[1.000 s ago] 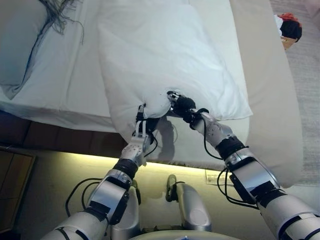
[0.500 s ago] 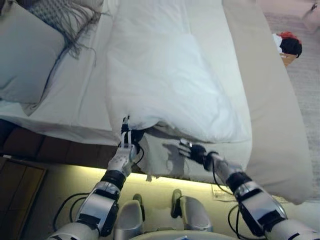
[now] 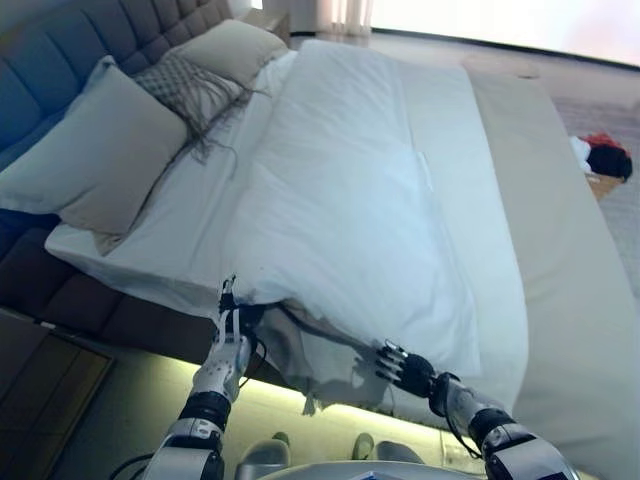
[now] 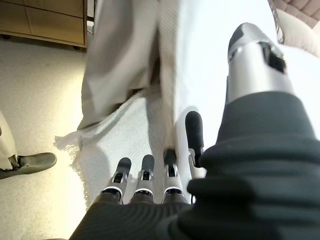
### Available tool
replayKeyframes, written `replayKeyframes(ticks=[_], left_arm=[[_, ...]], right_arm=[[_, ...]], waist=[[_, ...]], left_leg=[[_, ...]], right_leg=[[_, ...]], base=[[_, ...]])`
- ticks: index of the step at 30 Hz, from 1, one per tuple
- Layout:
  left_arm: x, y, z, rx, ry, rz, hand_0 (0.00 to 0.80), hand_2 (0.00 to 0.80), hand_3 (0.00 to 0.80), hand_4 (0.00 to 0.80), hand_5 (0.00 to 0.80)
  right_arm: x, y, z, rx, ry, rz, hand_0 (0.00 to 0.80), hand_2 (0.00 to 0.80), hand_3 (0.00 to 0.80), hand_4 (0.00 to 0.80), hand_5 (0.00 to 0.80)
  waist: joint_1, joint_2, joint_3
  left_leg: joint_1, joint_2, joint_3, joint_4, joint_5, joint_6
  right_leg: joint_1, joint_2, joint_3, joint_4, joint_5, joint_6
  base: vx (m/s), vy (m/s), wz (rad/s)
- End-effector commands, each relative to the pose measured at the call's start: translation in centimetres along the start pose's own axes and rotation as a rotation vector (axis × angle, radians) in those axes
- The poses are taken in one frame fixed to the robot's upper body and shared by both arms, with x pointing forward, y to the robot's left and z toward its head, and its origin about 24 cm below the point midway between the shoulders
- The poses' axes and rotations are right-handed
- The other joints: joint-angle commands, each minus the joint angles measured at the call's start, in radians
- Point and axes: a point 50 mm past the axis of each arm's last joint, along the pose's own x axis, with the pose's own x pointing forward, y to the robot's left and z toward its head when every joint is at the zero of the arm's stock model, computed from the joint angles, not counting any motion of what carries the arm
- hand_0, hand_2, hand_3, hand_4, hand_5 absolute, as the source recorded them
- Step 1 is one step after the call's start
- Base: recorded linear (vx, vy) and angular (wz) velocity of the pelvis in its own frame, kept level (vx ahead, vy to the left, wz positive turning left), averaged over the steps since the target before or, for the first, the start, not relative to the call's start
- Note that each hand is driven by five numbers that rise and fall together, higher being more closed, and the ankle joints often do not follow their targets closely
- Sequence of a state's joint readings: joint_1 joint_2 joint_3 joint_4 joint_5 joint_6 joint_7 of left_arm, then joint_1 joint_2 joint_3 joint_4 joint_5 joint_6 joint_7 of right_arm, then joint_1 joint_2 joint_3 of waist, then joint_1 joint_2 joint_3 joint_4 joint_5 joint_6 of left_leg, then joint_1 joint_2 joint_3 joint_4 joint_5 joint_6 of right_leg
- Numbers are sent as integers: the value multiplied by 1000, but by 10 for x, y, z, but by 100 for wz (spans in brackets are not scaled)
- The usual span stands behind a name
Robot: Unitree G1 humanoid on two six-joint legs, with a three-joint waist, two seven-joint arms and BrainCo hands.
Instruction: Make the bed neatly
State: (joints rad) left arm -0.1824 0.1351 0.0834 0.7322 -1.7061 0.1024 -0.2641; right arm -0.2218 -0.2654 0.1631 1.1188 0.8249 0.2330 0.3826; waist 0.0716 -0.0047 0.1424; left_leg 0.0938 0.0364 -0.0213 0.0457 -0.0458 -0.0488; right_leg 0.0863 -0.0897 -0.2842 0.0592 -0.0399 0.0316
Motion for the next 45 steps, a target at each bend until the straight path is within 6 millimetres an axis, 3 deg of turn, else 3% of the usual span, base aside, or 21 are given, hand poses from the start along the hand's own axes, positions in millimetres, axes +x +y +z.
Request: replayKeyframes(ticks=[1, 8, 12, 14, 16, 17, 20, 22, 26, 28, 31, 33, 35, 40, 44, 45], left_arm=[[-1, -50, 52, 65, -144, -304, 800, 800, 800, 800, 800], [-41, -14, 125, 31, -372, -172, 800, 800, 800, 800, 800], [-62, -2, 153, 9, -464, -111, 800, 800, 800, 800, 800], [-65, 0, 159, 5, -478, -92, 800, 800, 800, 800, 800], [-57, -4, 156, 25, -446, -78, 800, 800, 800, 800, 800], [-50, -8, 153, 30, -432, -75, 800, 800, 800, 800, 800], [-45, -8, 151, 5, -472, -68, 800, 800, 800, 800, 800], [-53, -1, 163, -35, -553, -12, 800, 800, 800, 800, 800], [-75, -2, 201, -20, -634, 121, 800, 800, 800, 800, 800], [-91, -9, 224, -9, -667, 186, 800, 800, 800, 800, 800], [-123, -21, 256, 14, -732, 214, 800, 800, 800, 800, 800], [-129, -24, 261, 35, -741, 191, 800, 800, 800, 800, 800], [-128, -28, 262, 43, -748, 187, 800, 800, 800, 800, 800], [-109, -46, 260, 99, -698, 161, 800, 800, 800, 800, 800], [-90, -58, 252, 124, -647, 141, 800, 800, 800, 800, 800], [-83, -56, 246, 123, -636, 140, 800, 800, 800, 800, 800]], right_arm=[[-8, -15, 8, 28, -75, -32, 0, 0, 0, 0, 0], [-13, -24, 11, 56, -97, -65, 0, 0, 0, 0, 0], [-15, -30, 11, 44, -90, -89, 0, 0, 0, 0, 0], [-19, -35, 12, 50, -101, -112, 0, 0, 0, 0, 0], [-25, -44, 15, 92, -142, -131, 0, 0, 0, 0, 0], [-29, -48, 19, 111, -161, -134, 0, 0, 0, 0, 0], [-33, -50, 33, 123, -189, -136, 0, 0, 0, 0, 0], [-33, -51, 35, 130, -195, -143, 0, 0, 0, 0, 0], [-35, -56, 25, 181, -226, -139, 0, 0, 0, 0, 0], [-33, -54, 23, 189, -223, -127, 0, 0, 0, 0, 0], [-28, -47, 15, 199, -204, -97, 0, 0, 0, 0, 0], [-27, -46, 10, 193, -190, -85, 0, 0, 0, 0, 0], [-29, -49, 11, 185, -186, -89, 0, 0, 0, 0, 0], [-42, -64, 25, 163, -183, -137, 0, 0, 0, 0, 0], [-51, -73, 32, 185, -232, -168, 0, 0, 0, 0, 0], [-53, -76, 34, 193, -247, -173, 0, 0, 0, 0, 0]], waist=[[73, -9, -53], [107, 14, -28], [107, 31, -25], [95, 37, -24], [65, 38, -15], [50, 33, -10], [28, 24, -1], [16, 43, -8], [-9, 75, -27], [-8, 84, -34], [1, 97, -44], [-10, 93, -55], [-14, 85, -61], [6, 66, -67], [-10, 51, -58], [-14, 41, -51]], left_leg=[[-40, -48, -8, 24, 7, 26], [-45, -57, -37, 50, -5, 32], [-41, -53, -26, 11, 20, 22], [-42, -44, 27, -11, 39, 8], [-47, -18, 157, -5, 55, -27], [-59, -4, 189, 25, 53, -42], [-76, 15, 129, 131, 28, -54], [-57, 3, 94, 70, 18, -39], [-13, -30, 126, -43, 33, -18], [12, -44, 146, -91, 36, -5], [16, -55, 163, -127, 51, 26], [-1, -71, 138, -127, 62, 41], [-16, -86, 121, -128, 72, 43], [-38, -86, 139, -126, 90, 11], [-56, -55, 243, -95, 94, -18], [-62, -42, 246, -53, 79, -23]], right_leg=[[24, -27, -7, 42, -25, 17], [28, -35, -39, 77, -58, 1], [33, -32, -53, 59, -60, -1], [37, -29, -69, 34, -48, 4], [54, -33, -112, 1, -30, 12], [58, -47, -127, -6, -19, 15], [38, -89, -80, -2, 5, 25], [21, -117, -43, -11, 39, 56], [-17, -179, -12, -65, 160, 117], [-48, -189, -33, -49, 203, 135], [-80, -121, -50, 120, 130, 128], [-87, -26, -15, 171, 45, 92], [-85, 18, 6, 156, 29, 68], [2, 37, -28, -14, -15, 28], [40, 30, -64, -66, -5, 24], [45, 18, -70, -65, -4, 19]], base=[[-5, 45, 20], [-11, 71, 11], [-33, 97, 2], [-117, 115, 5], [-168, 147, 20], [-179, 206, 54], [-141, 281, 52], [-94, 330, -33], [-80, 197, -44], [-107, 178, -11], [-171, 176, -9], [-125, 87, -20], [-100, 44, -2], [-73, 15, 7], [-122, 71, 15], [-116, 122, 28]])
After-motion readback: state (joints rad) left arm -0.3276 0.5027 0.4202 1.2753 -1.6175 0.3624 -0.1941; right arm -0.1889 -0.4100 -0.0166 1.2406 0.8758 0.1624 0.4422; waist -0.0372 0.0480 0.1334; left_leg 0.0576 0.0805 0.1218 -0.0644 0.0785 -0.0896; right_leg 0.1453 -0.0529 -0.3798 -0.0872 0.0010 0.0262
